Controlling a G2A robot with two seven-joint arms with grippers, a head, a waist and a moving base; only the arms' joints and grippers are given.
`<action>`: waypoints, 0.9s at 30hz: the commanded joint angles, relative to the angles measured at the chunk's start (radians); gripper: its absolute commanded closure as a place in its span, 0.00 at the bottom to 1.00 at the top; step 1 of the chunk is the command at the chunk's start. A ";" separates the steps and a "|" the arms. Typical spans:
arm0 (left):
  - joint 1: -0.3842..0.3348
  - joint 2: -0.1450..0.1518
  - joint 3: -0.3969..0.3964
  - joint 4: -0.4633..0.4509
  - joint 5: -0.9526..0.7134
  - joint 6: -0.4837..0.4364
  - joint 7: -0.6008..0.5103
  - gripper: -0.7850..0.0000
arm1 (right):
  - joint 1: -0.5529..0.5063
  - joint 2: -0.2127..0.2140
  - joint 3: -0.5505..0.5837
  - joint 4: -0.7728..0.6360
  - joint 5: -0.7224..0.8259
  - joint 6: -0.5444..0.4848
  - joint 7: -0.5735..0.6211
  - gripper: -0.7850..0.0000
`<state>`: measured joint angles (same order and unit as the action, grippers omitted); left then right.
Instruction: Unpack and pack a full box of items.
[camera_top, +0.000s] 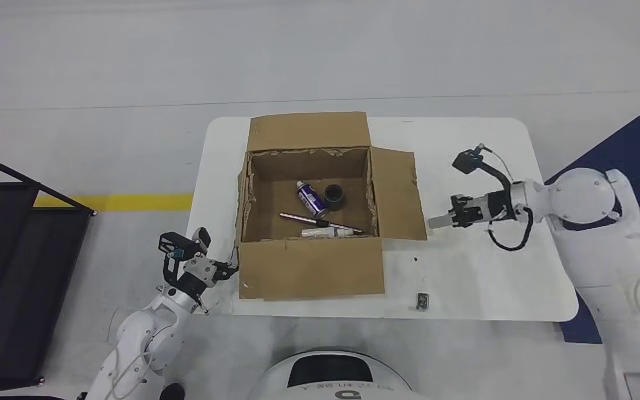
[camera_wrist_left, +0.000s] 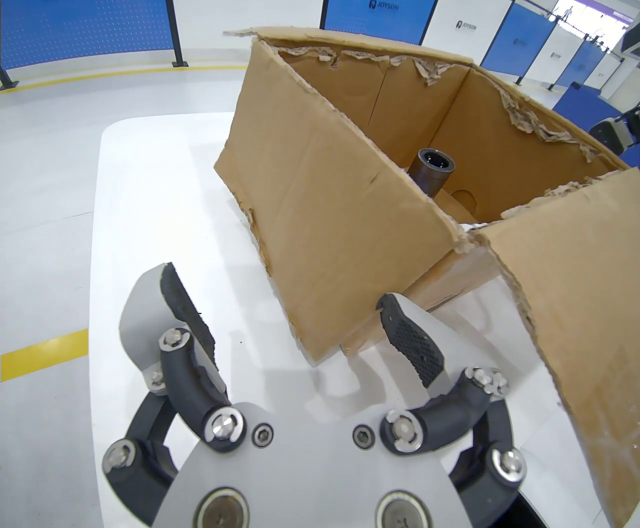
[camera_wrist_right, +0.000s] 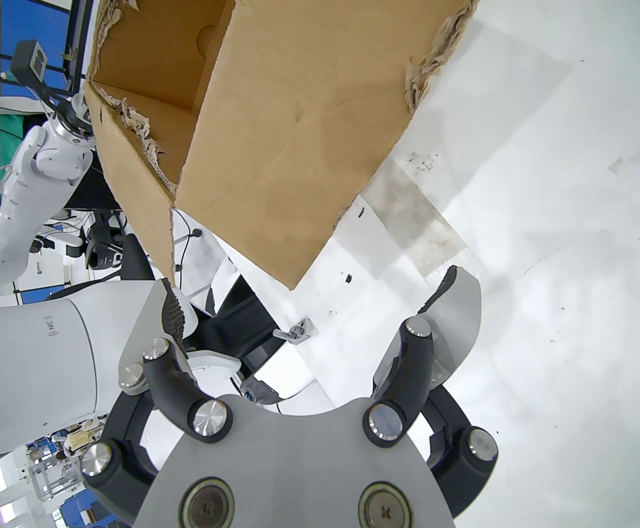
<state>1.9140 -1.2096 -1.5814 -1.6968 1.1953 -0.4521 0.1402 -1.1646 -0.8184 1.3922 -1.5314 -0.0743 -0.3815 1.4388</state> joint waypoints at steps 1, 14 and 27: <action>0.000 0.000 0.000 0.000 0.000 0.000 0.000 0.00 | 0.000 0.000 0.000 0.000 0.000 0.000 0.000 0.00; 0.000 0.000 0.000 0.000 0.000 0.000 0.000 0.00 | -0.149 0.097 -0.111 -0.019 -0.198 -0.475 -0.475 0.00; 0.000 0.000 0.000 0.000 0.000 0.000 0.000 0.00 | -0.179 0.220 -0.158 0.052 -0.270 -0.631 -0.631 0.00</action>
<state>1.9140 -1.2096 -1.5814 -1.6968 1.1953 -0.4521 0.1402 -1.3433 -0.5981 1.2345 -1.4797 -0.3450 -1.0122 0.8082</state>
